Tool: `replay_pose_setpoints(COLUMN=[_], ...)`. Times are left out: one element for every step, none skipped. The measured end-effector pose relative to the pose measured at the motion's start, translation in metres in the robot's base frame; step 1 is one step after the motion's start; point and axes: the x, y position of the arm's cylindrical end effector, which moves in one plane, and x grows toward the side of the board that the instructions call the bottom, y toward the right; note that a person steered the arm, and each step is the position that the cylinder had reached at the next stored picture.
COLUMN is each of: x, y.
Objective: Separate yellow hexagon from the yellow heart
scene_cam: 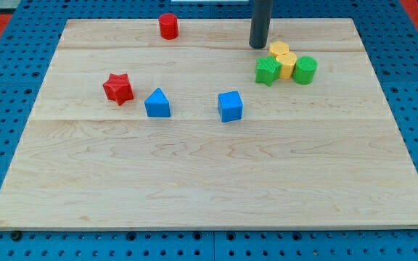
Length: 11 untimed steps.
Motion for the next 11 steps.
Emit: replay_pose_setpoints(x=[-0.006,0.019,0.029,0.051,0.075,0.098,0.134,0.151,0.135,0.133,0.127], y=[0.034,0.056,0.05,0.024,-0.015,-0.038,-0.089,-0.089,-0.094,-0.135,-0.174])
